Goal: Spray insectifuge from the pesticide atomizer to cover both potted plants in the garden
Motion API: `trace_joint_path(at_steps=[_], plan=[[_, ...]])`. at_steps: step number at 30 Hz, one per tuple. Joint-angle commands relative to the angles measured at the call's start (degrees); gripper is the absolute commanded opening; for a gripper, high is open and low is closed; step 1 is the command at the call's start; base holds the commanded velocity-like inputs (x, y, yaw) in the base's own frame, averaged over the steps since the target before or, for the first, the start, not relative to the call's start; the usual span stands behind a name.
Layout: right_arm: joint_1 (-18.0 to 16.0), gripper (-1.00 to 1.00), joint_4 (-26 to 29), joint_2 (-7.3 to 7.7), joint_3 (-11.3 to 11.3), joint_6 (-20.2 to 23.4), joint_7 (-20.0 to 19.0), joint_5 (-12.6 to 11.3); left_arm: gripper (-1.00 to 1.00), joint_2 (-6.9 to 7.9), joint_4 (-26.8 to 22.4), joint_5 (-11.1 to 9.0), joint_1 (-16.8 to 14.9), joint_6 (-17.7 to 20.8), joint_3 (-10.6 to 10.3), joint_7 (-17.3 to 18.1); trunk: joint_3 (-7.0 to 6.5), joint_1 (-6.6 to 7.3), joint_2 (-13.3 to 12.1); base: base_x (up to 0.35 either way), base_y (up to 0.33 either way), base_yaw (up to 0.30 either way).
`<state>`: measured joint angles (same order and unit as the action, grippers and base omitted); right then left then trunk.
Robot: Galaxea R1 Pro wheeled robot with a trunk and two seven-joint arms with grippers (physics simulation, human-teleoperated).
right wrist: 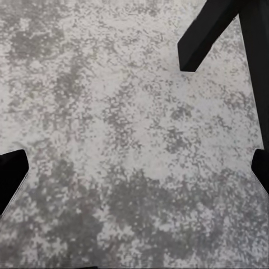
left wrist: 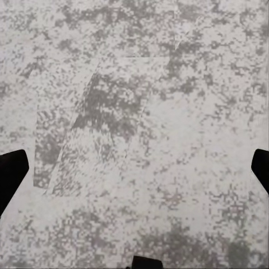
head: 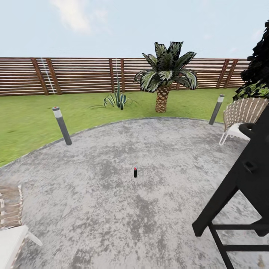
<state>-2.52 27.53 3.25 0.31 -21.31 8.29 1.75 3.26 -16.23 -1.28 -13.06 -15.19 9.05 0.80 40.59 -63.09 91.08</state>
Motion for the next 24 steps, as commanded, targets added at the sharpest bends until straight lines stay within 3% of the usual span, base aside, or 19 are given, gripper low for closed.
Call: trace_joint_path(at_steps=[1, 24], plan=[[0.0, 1.00, 0.0, 0.00, 0.0, -0.1, 0.2, 0.2, 1.00, 0.00, 0.1, -0.1, 0.0, -0.2, 0.1, 0.1, 0.05, -0.03, 0.0, 0.338, 0.000, 0.000], [0.0, 1.00, 0.0, 0.00, 0.0, -0.1, 0.2, 0.3, 1.00, 0.00, 0.1, -0.1, 0.0, -0.2, 0.1, 0.1, 0.05, -0.03, 0.0, 0.338, 0.000, 0.000]])
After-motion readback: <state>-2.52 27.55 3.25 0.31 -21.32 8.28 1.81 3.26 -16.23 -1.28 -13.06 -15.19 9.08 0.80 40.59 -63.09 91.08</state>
